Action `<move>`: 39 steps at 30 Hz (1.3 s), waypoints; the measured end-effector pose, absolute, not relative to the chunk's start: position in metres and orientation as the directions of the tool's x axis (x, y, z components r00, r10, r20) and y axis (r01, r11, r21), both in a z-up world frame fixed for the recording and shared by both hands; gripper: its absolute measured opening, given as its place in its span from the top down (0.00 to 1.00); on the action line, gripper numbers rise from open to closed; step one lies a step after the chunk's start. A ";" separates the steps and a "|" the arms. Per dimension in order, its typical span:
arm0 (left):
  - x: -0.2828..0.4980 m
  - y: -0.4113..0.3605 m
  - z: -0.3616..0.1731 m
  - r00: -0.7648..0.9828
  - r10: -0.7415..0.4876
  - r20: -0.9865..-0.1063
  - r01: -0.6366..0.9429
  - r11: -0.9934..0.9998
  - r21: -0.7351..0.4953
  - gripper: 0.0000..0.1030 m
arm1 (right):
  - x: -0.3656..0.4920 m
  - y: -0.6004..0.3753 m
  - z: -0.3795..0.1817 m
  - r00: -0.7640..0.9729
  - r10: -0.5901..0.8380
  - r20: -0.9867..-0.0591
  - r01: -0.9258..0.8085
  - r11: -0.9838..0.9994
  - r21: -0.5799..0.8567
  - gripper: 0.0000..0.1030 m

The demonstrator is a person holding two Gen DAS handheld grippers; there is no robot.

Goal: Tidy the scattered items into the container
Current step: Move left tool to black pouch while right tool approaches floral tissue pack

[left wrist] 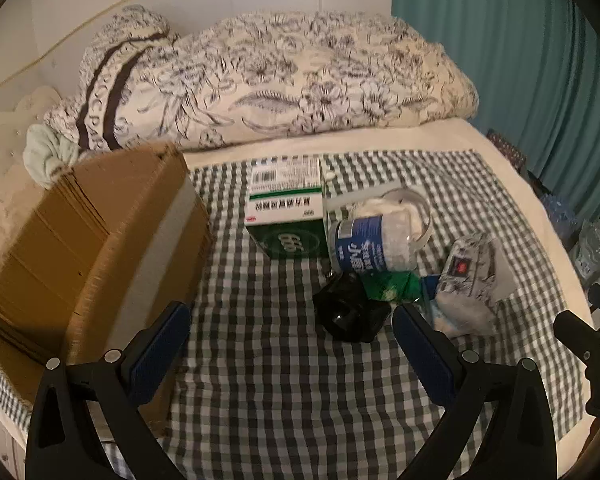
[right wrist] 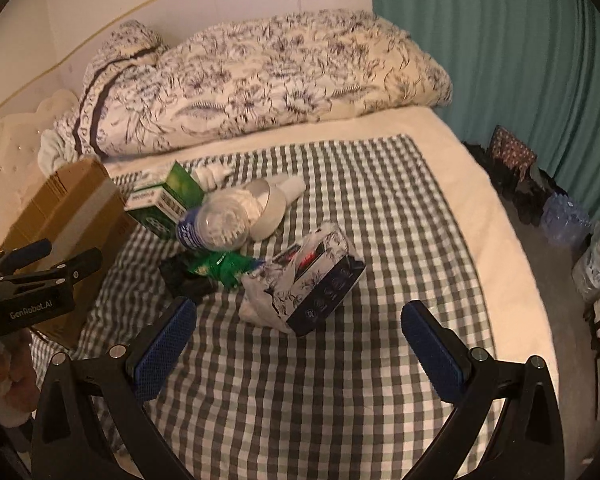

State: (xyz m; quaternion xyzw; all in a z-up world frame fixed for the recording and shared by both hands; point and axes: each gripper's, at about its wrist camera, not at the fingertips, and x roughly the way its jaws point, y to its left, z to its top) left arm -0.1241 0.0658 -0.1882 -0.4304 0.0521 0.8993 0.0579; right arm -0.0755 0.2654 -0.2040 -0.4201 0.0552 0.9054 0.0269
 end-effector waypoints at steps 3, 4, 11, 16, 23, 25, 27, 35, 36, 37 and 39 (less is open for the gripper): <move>-0.133 0.068 -0.205 -0.598 0.055 -0.800 -0.153 -0.987 0.046 0.00 | -0.086 0.264 -0.219 -0.625 -0.006 -0.780 -0.093 -0.992 0.081 0.08; -0.135 0.069 -0.209 -0.593 0.054 -0.804 -0.154 -0.987 0.048 0.00 | -0.090 0.264 -0.224 -0.617 -0.006 -0.787 -0.095 -0.992 0.082 0.09; -0.147 0.078 -0.236 -0.555 0.080 -0.828 -0.180 -0.983 0.025 0.00 | -0.112 0.271 -0.248 -0.589 0.009 -0.808 -0.128 -0.988 0.082 0.10; -0.151 0.088 -0.248 -0.533 0.135 -0.835 -0.216 -0.976 -0.019 0.07 | -0.121 0.276 -0.262 -0.573 0.010 -0.819 -0.136 -0.987 0.083 0.10; -0.161 0.091 -0.265 -0.485 0.185 -0.855 -0.211 -0.973 -0.091 0.27 | -0.131 0.280 -0.277 -0.554 -0.006 -0.832 -0.136 -0.986 0.097 0.17; -0.164 0.094 -0.269 -0.479 0.193 -0.856 -0.215 -0.972 -0.098 0.27 | -0.135 0.281 -0.279 -0.554 -0.010 -0.832 -0.134 -0.986 0.101 0.17; -0.168 0.097 -0.274 -0.469 0.202 -0.860 -0.218 -0.970 -0.109 0.34 | -0.140 0.281 -0.281 -0.553 -0.009 -0.833 -0.134 -0.986 0.100 0.17; -0.180 0.106 -0.291 -0.427 0.250 -0.869 -0.222 -0.961 -0.167 0.43 | -0.155 0.281 -0.287 -0.558 -0.008 -0.830 -0.134 -0.986 0.100 0.17; -0.182 0.108 -0.292 -0.427 0.255 -0.868 -0.224 -0.959 -0.171 0.44 | -0.157 0.282 -0.288 -0.558 -0.007 -0.830 -0.135 -0.986 0.099 0.17; -0.183 0.109 -0.293 -0.424 0.263 -0.867 -0.228 -0.957 -0.179 0.52 | -0.159 0.282 -0.288 -0.559 -0.003 -0.829 -0.139 -0.985 0.097 0.15; -0.184 0.111 -0.294 -0.416 0.292 -0.861 -0.242 -0.949 -0.205 0.65 | -0.162 0.282 -0.290 -0.561 0.015 -0.828 -0.148 -0.986 0.082 0.10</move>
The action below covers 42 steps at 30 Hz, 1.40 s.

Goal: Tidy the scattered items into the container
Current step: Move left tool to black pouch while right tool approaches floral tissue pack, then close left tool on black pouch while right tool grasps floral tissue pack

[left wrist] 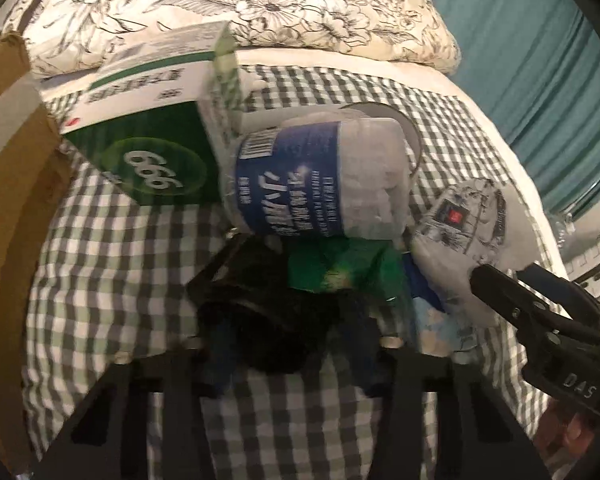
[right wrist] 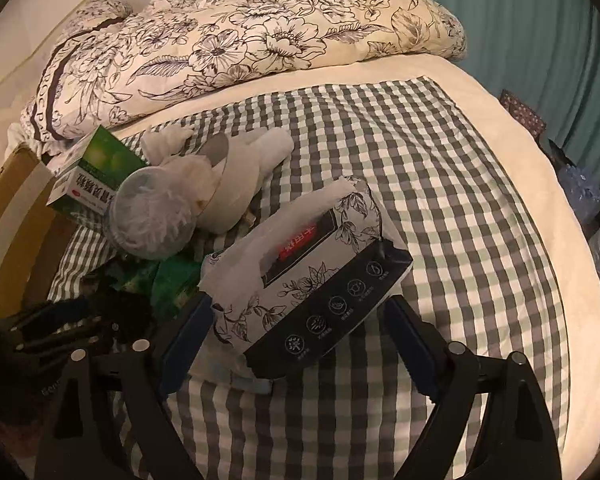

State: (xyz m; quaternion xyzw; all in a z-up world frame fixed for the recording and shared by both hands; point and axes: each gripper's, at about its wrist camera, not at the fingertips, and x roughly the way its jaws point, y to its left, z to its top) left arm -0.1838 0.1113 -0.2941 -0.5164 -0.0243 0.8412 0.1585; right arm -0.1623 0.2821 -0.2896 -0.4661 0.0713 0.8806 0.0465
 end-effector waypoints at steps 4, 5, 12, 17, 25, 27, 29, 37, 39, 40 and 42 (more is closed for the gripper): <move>-0.184 0.120 -0.293 -0.414 0.312 -0.855 -0.272 -0.939 -0.210 0.83 | -0.170 0.282 -0.291 -0.566 0.045 -0.823 -0.165 -0.985 0.060 0.08; -0.183 0.120 -0.294 -0.416 0.312 -0.855 -0.276 -0.938 -0.208 0.84 | -0.171 0.281 -0.291 -0.566 0.049 -0.823 -0.166 -0.985 0.056 0.07; -0.181 0.107 -0.288 -0.439 0.289 -0.851 -0.261 -0.947 -0.187 0.91 | -0.180 0.275 -0.297 -0.563 0.017 -0.826 -0.156 -0.984 0.085 0.06; -0.180 0.095 -0.281 -0.455 0.277 -0.846 -0.247 -0.952 -0.179 0.91 | -0.182 0.265 -0.299 -0.568 0.008 -0.823 -0.141 -0.986 0.088 0.42; -0.175 0.084 -0.260 -0.487 0.278 -0.828 -0.240 -0.954 -0.180 0.90 | -0.169 0.268 -0.284 -0.581 -0.019 -0.814 -0.134 -0.984 0.119 0.79; -0.170 0.081 -0.251 -0.498 0.283 -0.820 -0.242 -0.953 -0.181 0.91 | -0.160 0.268 -0.274 -0.593 -0.014 -0.805 -0.138 -0.983 0.119 0.80; -0.163 0.079 -0.241 -0.512 0.285 -0.810 -0.245 -0.953 -0.180 0.91 | -0.152 0.269 -0.263 -0.605 -0.009 -0.796 -0.140 -0.983 0.118 0.80; -0.135 0.070 -0.194 -0.581 0.283 -0.763 -0.248 -0.955 -0.165 0.90 | -0.118 0.265 -0.214 -0.658 0.007 -0.753 -0.133 -0.985 0.107 0.80; -0.129 0.067 -0.183 -0.596 0.280 -0.753 -0.243 -0.956 -0.164 0.90 | -0.109 0.262 -0.203 -0.672 0.007 -0.740 -0.128 -0.986 0.107 0.80; -0.125 0.066 -0.178 -0.604 0.276 -0.747 -0.241 -0.957 -0.159 0.90 | -0.104 0.261 -0.197 -0.679 0.007 -0.734 -0.125 -0.986 0.107 0.80; -0.116 0.063 -0.165 -0.628 0.269 -0.730 -0.241 -0.960 -0.146 0.90 | -0.095 0.257 -0.185 -0.694 0.006 -0.720 -0.117 -0.988 0.105 0.80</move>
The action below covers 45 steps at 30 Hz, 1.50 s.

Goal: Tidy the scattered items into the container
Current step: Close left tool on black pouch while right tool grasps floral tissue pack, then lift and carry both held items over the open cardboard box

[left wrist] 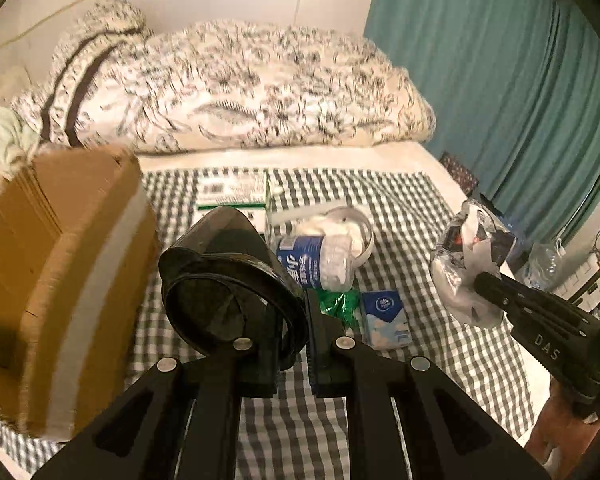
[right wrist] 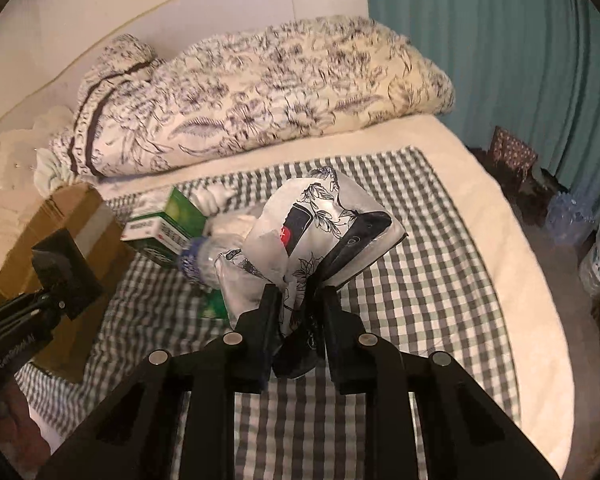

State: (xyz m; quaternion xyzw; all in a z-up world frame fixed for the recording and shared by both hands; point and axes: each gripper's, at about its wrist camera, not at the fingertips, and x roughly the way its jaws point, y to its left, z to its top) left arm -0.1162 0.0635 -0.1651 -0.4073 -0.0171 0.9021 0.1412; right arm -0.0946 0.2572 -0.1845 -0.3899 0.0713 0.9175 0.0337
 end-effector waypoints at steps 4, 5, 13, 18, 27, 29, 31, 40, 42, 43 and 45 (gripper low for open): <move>-0.100 0.055 -0.142 -0.659 0.276 -0.700 -0.250 -0.958 -0.143 0.90 | -0.076 0.249 -0.163 -0.720 0.005 -0.694 -0.104 -0.989 0.101 0.80; -0.096 0.053 -0.137 -0.667 0.276 -0.692 -0.251 -0.958 -0.140 0.90 | -0.070 0.246 -0.157 -0.727 0.004 -0.686 -0.099 -0.990 0.099 0.80; -0.060 0.043 -0.093 -0.729 0.273 -0.628 -0.254 -0.959 -0.122 0.90 | -0.027 0.231 -0.111 -0.784 0.008 -0.621 -0.074 -0.994 0.082 0.80; -0.035 0.039 -0.067 -0.767 0.267 -0.584 -0.261 -0.960 -0.096 0.90 | -0.002 0.225 -0.090 -0.811 0.009 -0.585 -0.067 -0.995 0.077 0.80; 0.001 0.028 -0.035 -0.819 0.261 -0.511 -0.264 -0.962 -0.068 0.90 | 0.038 0.215 -0.056 -0.855 0.009 -0.518 -0.052 -0.996 0.069 0.79; 0.005 0.024 -0.031 -0.825 0.258 -0.503 -0.262 -0.963 -0.065 0.90 | 0.042 0.213 -0.050 -0.862 0.006 -0.508 -0.046 -0.997 0.067 0.79; 0.008 0.020 -0.030 -0.829 0.253 -0.499 -0.256 -0.965 -0.064 0.90 | 0.043 0.208 -0.047 -0.866 0.002 -0.500 -0.040 -0.997 0.066 0.79; 0.008 -0.010 -0.021 -0.845 0.230 -0.483 -0.222 -0.972 -0.074 0.90 | 0.038 0.180 -0.040 -0.872 -0.019 -0.489 -0.006 -0.999 0.049 0.79; 0.005 -0.016 -0.019 -0.847 0.229 -0.479 -0.220 -0.973 -0.076 0.90 | 0.034 0.175 -0.039 -0.873 -0.021 -0.488 -0.003 -0.999 0.048 0.79; 0.003 -0.020 -0.018 -0.849 0.228 -0.477 -0.218 -0.973 -0.077 0.90 | 0.032 0.173 -0.038 -0.873 -0.023 -0.487 -0.001 -0.999 0.049 0.79; 0.001 -0.025 -0.018 -0.850 0.223 -0.477 -0.213 -0.974 -0.076 0.90 | 0.028 0.169 -0.037 -0.872 -0.029 -0.488 0.005 -0.999 0.050 0.79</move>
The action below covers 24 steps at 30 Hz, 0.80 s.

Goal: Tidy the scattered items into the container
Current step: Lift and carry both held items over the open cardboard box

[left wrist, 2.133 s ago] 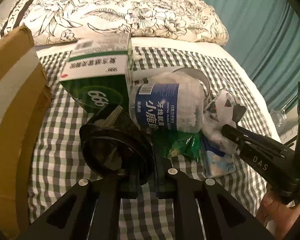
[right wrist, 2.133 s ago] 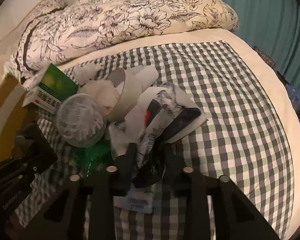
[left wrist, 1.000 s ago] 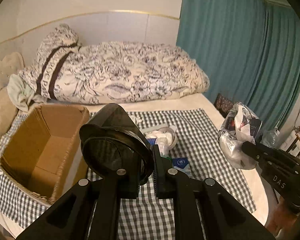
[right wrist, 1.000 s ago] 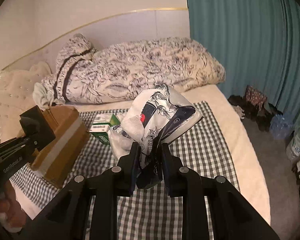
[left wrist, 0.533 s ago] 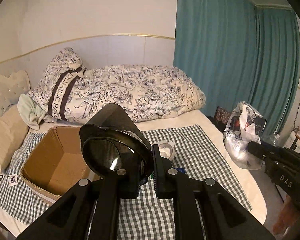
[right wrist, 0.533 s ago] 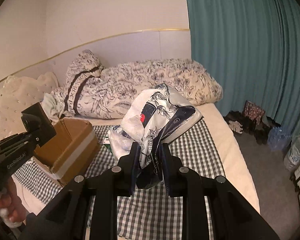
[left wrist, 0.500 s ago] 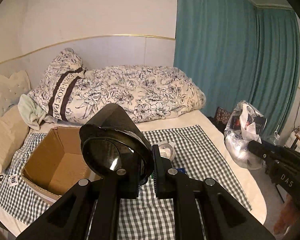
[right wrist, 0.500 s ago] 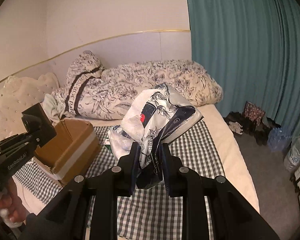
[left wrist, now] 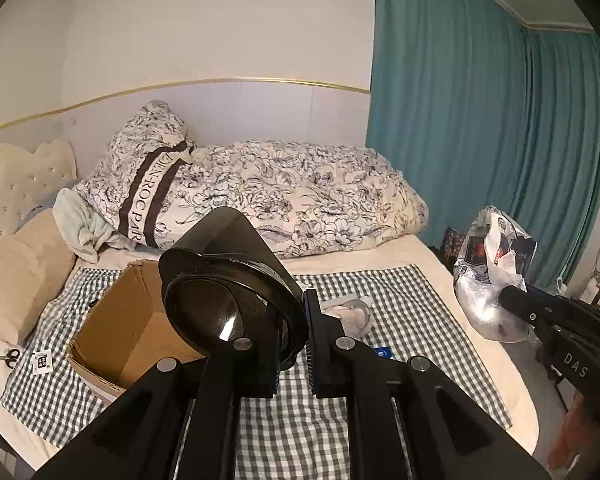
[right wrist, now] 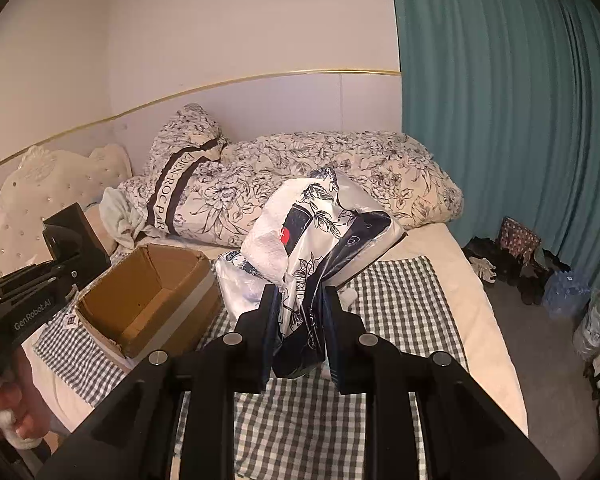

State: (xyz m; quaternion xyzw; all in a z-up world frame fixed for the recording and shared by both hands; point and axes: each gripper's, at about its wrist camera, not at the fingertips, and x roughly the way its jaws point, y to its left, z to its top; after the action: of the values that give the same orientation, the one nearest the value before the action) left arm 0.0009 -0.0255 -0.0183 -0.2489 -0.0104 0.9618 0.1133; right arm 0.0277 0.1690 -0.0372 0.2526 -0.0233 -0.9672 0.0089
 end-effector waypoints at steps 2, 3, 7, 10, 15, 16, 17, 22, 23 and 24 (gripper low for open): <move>-0.003 -0.032 -0.019 -0.849 0.216 -0.483 -0.207 -0.976 -0.073 0.90 | 0.021 0.164 -0.037 -0.870 -0.043 -0.491 0.021 -0.999 0.050 0.79; -0.006 -0.036 -0.020 -0.846 0.209 -0.490 -0.201 -0.977 -0.070 0.90 | 0.018 0.161 -0.037 -0.869 -0.054 -0.491 0.031 -0.998 0.055 0.79; -0.016 -0.056 -0.026 -0.846 0.176 -0.503 -0.164 -0.984 -0.068 0.90 | 0.005 0.144 -0.037 -0.865 -0.080 -0.495 0.063 -0.997 0.051 0.79; -0.022 -0.071 -0.029 -0.848 0.148 -0.509 -0.135 -0.989 -0.062 0.90 | -0.006 0.130 -0.039 -0.861 -0.104 -0.498 0.089 -0.995 0.054 0.79; -0.031 -0.101 -0.034 -0.849 0.081 -0.522 -0.069 -0.997 -0.042 0.90 | -0.024 0.107 -0.046 -0.847 -0.146 -0.511 0.136 -0.989 0.057 0.79; -0.033 -0.106 -0.035 -0.848 0.070 -0.525 -0.058 -0.998 -0.039 0.90 | -0.027 0.102 -0.048 -0.843 -0.156 -0.515 0.148 -0.987 0.058 0.79; -0.036 -0.112 -0.036 -0.848 0.056 -0.528 -0.044 -0.998 -0.036 0.90 | -0.030 0.096 -0.049 -0.839 -0.167 -0.518 0.161 -0.985 0.057 0.79; -0.043 -0.138 -0.040 -0.845 0.014 -0.535 0.003 -0.999 -0.032 0.90 | -0.047 0.072 -0.053 -0.822 -0.209 -0.529 0.212 -0.976 0.056 0.79; -0.045 -0.140 -0.040 -0.844 0.009 -0.536 0.008 -1.000 -0.030 0.90 | -0.051 0.067 -0.053 -0.819 -0.218 -0.531 0.223 -0.973 0.056 0.79; -0.048 -0.145 -0.041 -0.843 0.002 -0.539 0.015 -1.000 -0.026 0.90 | -0.053 0.062 -0.054 -0.815 -0.226 -0.533 0.233 -0.971 0.056 0.79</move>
State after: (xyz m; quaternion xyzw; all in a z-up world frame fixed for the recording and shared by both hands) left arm -0.0479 -0.1449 -0.0410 -0.2806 -0.0144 0.9597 -0.0034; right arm -0.0528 0.0623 -0.0539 0.2790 0.0057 -0.9527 0.1204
